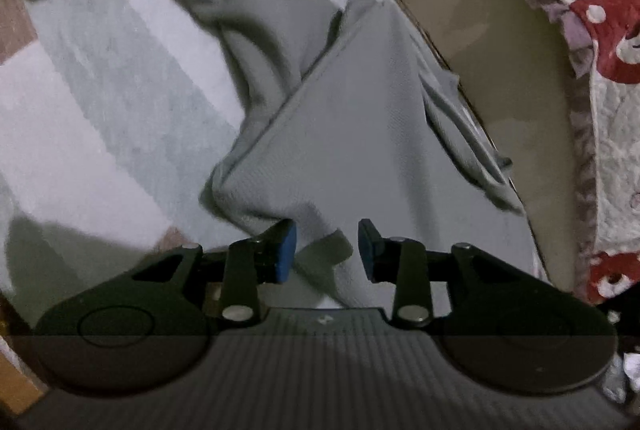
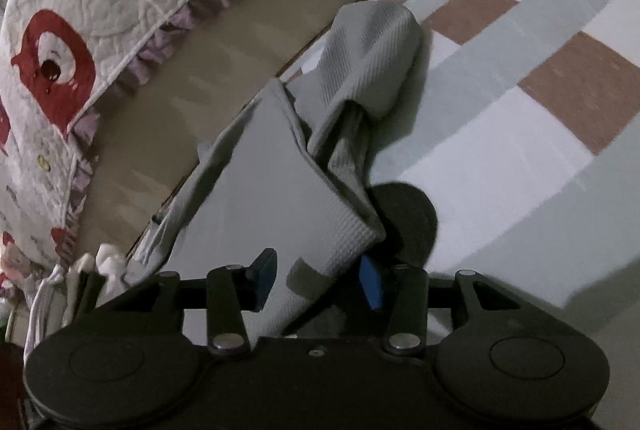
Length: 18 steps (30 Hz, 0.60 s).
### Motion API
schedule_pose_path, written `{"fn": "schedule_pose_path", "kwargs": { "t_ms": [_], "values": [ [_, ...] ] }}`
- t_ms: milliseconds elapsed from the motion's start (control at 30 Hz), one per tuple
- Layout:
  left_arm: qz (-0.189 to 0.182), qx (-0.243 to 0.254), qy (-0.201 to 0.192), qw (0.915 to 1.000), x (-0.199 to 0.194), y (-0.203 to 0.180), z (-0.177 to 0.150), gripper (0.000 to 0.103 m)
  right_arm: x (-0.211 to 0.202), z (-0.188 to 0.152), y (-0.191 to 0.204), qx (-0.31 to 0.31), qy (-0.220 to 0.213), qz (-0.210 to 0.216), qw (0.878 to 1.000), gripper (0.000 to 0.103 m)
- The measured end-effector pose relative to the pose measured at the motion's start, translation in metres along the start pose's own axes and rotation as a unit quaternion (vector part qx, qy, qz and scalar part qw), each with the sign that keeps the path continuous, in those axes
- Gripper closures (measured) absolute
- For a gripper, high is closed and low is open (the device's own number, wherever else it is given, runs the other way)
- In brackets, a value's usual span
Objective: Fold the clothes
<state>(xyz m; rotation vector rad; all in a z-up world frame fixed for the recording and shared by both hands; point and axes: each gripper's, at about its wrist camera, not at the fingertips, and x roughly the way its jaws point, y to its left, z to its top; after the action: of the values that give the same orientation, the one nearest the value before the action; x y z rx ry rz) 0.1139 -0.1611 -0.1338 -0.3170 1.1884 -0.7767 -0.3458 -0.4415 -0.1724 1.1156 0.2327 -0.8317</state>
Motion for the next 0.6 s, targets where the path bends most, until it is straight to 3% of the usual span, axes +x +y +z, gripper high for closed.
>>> {"fn": "schedule_pose_path", "kwargs": {
  "t_ms": [33, 67, 100, 167, 200, 300, 400, 467, 600],
  "values": [
    [0.013, 0.017, -0.017, 0.9996, 0.0, -0.004, -0.001, 0.07, 0.001, 0.0, 0.001, -0.001, -0.006, 0.0, 1.0, 0.053],
    [0.03, 0.04, -0.034, 0.9982, 0.001, -0.01, -0.002, 0.083, 0.003, 0.0, 0.004, -0.013, -0.011, 0.001, 1.0, 0.082],
    [0.053, 0.084, -0.048, 0.9939, 0.003, -0.02, -0.002, 0.103, 0.001, 0.002, 0.008, -0.038, -0.015, 0.001, 0.999, 0.093],
    [0.124, 0.198, -0.078, 0.9692, -0.002, -0.044, -0.012, 0.103, -0.019, 0.002, 0.027, -0.095, -0.049, -0.017, 0.994, 0.099],
    [0.134, 0.215, -0.083, 0.9637, -0.007, -0.048, -0.014, 0.103, -0.035, 0.003, 0.038, -0.108, -0.063, -0.012, 0.992, 0.1],
    [0.123, 0.174, -0.064, 0.9749, -0.022, -0.041, -0.013, 0.103, -0.049, 0.002, 0.052, -0.142, -0.06, -0.057, 0.986, 0.1],
    [0.126, 0.121, -0.012, 0.9846, -0.015, -0.023, -0.009, 0.103, -0.03, -0.004, 0.033, -0.127, -0.019, -0.095, 0.987, 0.1],
    [0.102, 0.085, 0.01, 0.9911, -0.011, -0.018, -0.004, 0.1, -0.019, -0.009, 0.021, -0.119, -0.001, -0.109, 0.987, 0.098],
    [0.041, 0.013, 0.051, 0.9977, -0.001, -0.008, -0.002, 0.089, -0.021, -0.006, 0.01, -0.076, -0.01, -0.097, 0.992, 0.096]
  ]
}}
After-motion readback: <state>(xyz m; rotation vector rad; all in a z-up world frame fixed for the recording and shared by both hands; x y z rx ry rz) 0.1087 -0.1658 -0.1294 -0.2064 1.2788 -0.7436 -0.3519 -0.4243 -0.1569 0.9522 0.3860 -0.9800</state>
